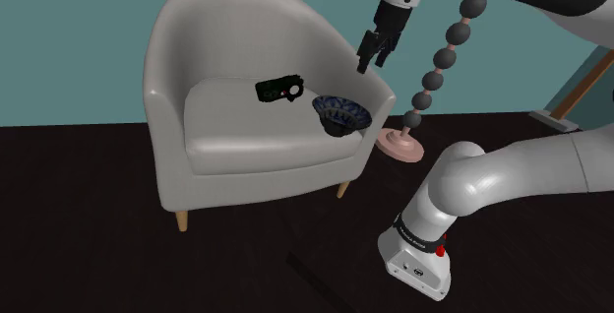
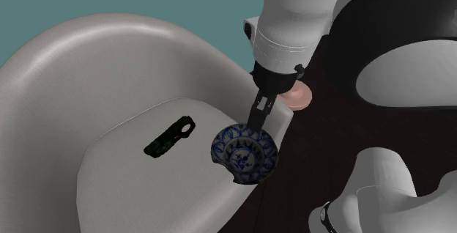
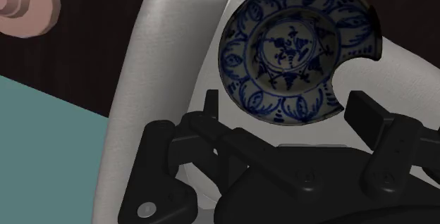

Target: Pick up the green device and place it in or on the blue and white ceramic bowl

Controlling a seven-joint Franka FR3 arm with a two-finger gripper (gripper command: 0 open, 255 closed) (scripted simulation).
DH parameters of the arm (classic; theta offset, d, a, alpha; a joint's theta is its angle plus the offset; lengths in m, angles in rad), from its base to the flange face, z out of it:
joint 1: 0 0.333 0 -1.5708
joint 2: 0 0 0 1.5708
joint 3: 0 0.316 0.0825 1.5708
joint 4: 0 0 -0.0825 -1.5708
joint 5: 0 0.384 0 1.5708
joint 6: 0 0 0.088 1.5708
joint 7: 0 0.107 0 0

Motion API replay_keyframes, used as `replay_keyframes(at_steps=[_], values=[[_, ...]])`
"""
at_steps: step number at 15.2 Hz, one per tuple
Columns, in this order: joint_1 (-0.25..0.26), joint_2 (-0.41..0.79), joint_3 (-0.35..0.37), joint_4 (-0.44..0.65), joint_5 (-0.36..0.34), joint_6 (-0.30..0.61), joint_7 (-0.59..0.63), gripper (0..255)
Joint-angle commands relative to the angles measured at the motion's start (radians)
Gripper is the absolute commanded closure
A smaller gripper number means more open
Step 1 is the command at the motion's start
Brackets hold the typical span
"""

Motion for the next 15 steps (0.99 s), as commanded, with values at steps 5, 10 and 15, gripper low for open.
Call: replay_keyframes(at_steps=[5, 10, 15], values=[[0.056, 0.124, -0.081, 0.027, -0.022, 0.106, -0.202, 0], [0.128, 0.298, -0.165, 0.097, -0.015, 0.215, -0.454, 0], [0.197, 0.481, -0.224, 0.197, 0.030, 0.292, -0.709, 0]])
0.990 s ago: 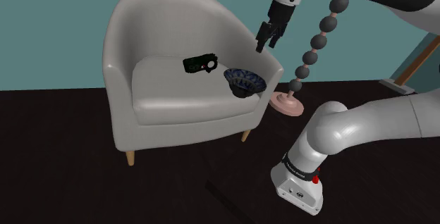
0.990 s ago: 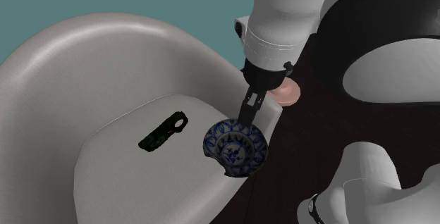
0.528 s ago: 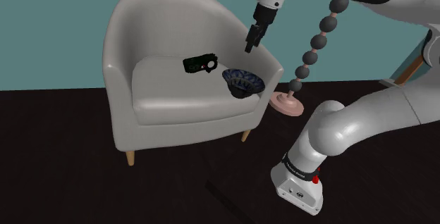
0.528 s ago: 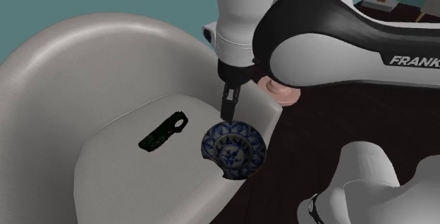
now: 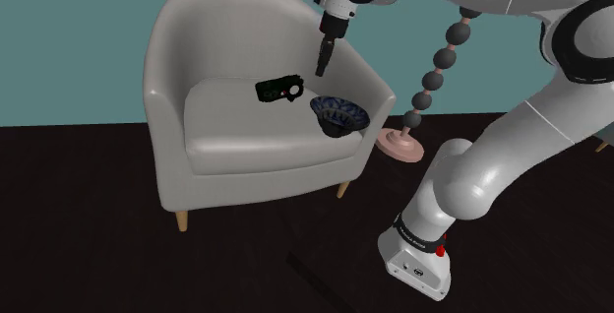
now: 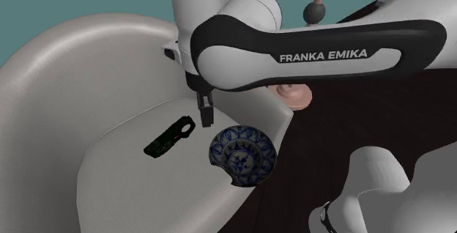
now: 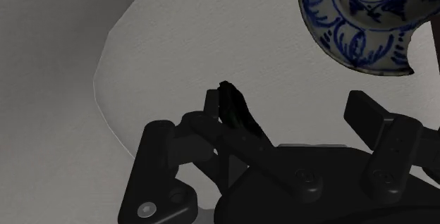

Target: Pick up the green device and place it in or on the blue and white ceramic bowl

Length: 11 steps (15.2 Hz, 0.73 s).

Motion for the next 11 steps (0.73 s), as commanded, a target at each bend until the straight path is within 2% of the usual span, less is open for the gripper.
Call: replay_keyframes(at_steps=[1, 9, 11], values=[[0.026, 0.071, -0.019, 0.046, 0.023, 0.022, -0.109, 0], [0.095, 0.352, -0.031, 0.247, 0.138, 0.063, -0.499, 0], [0.094, 0.357, -0.029, 0.238, 0.140, 0.076, -0.503, 0]])
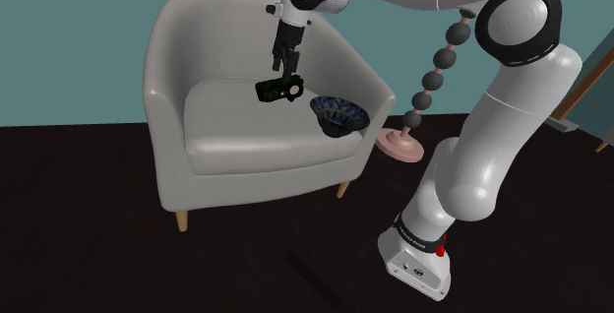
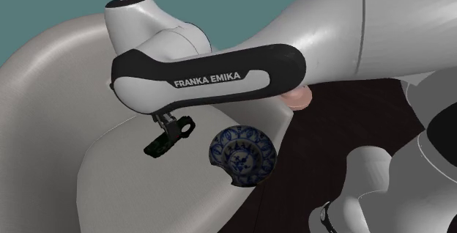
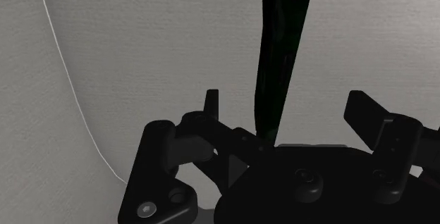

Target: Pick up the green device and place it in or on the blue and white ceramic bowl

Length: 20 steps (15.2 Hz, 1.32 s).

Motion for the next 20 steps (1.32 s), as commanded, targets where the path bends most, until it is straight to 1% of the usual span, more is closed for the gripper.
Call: replay_keyframes(at_steps=[1, 6, 14, 15, 20], values=[[0.000, 0.011, 0.000, -0.013, 0.005, 0.024, -0.018, 0], [0.001, 0.029, 0.001, -0.068, 0.012, 0.095, -0.022, 0], [0.001, 0.029, 0.001, -0.067, 0.011, 0.095, -0.022, 0], [0.001, 0.029, 0.001, -0.067, 0.011, 0.095, -0.022, 255], [0.001, 0.029, 0.001, -0.067, 0.011, 0.095, -0.022, 255]])
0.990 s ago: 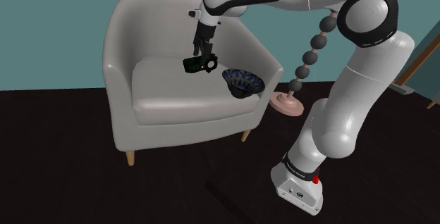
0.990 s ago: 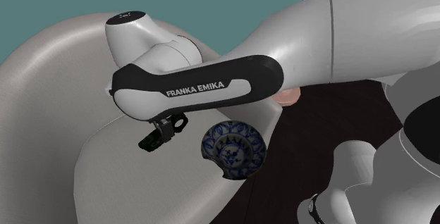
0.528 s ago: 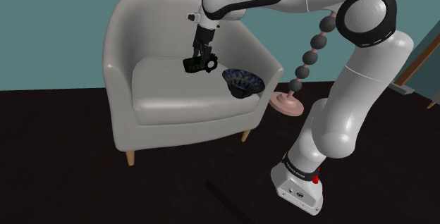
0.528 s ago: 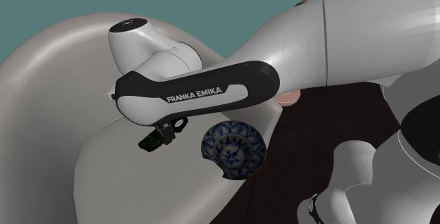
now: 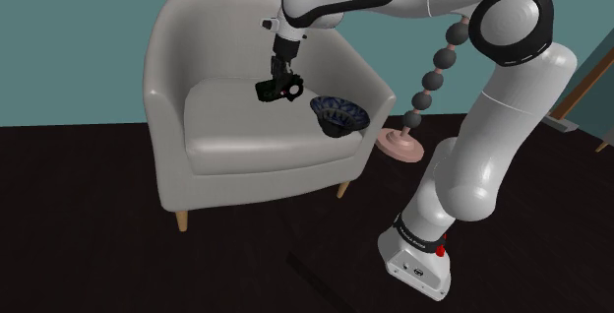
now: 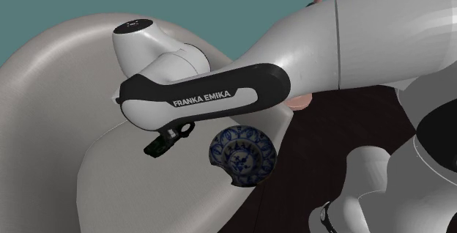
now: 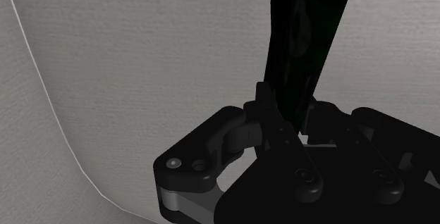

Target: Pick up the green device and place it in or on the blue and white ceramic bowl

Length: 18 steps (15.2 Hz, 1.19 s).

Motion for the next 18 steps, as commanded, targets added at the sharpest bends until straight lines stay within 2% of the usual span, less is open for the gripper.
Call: replay_keyframes(at_steps=[1, 4, 18], values=[[0.000, 0.000, 0.000, 0.000, 0.000, 0.000, 0.000, 255], [0.000, 0.000, 0.000, 0.000, 0.000, 0.000, 0.000, 255], [0.000, -0.022, 0.000, 0.163, -0.009, -0.184, 0.012, 255]])
